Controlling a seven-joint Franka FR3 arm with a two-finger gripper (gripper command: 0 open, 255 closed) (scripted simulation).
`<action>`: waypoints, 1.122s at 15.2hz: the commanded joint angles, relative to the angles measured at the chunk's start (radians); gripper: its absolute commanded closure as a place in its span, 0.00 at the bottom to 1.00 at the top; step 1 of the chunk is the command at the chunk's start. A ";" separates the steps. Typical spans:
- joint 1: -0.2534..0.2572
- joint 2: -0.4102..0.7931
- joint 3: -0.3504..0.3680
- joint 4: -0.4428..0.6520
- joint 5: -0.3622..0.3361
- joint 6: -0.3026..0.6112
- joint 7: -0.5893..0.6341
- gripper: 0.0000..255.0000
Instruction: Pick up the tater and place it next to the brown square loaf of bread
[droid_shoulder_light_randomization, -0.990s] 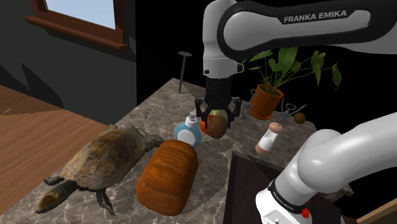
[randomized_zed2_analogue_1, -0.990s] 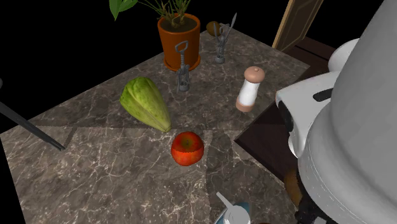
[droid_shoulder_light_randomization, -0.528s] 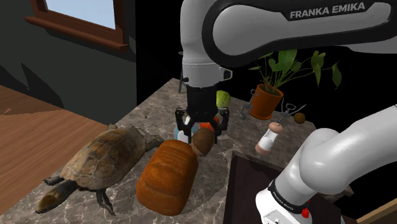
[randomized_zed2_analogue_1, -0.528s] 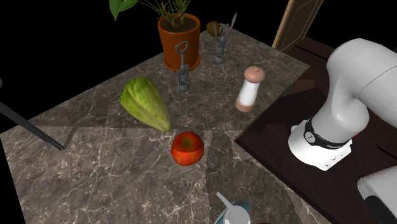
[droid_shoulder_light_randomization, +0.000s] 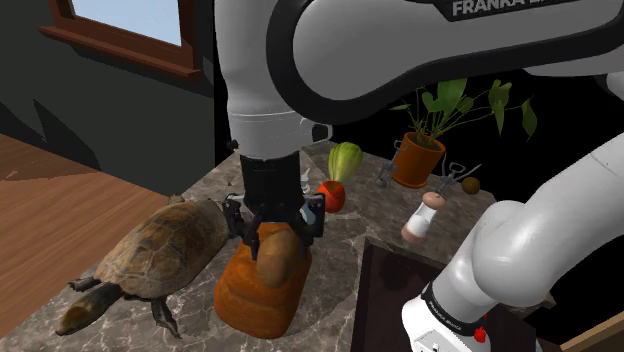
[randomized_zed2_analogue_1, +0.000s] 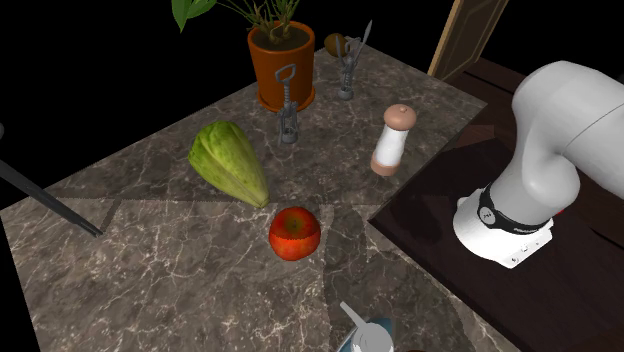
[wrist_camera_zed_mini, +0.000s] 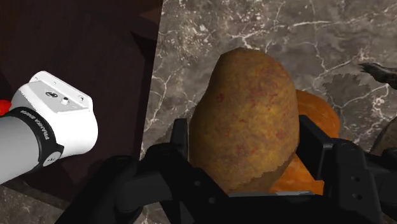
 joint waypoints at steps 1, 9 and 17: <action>0.014 0.058 0.044 0.052 -0.010 0.015 0.069 1.00; 0.060 0.241 0.131 0.151 -0.091 0.100 0.230 1.00; 0.069 0.290 0.135 0.082 -0.116 0.207 0.231 1.00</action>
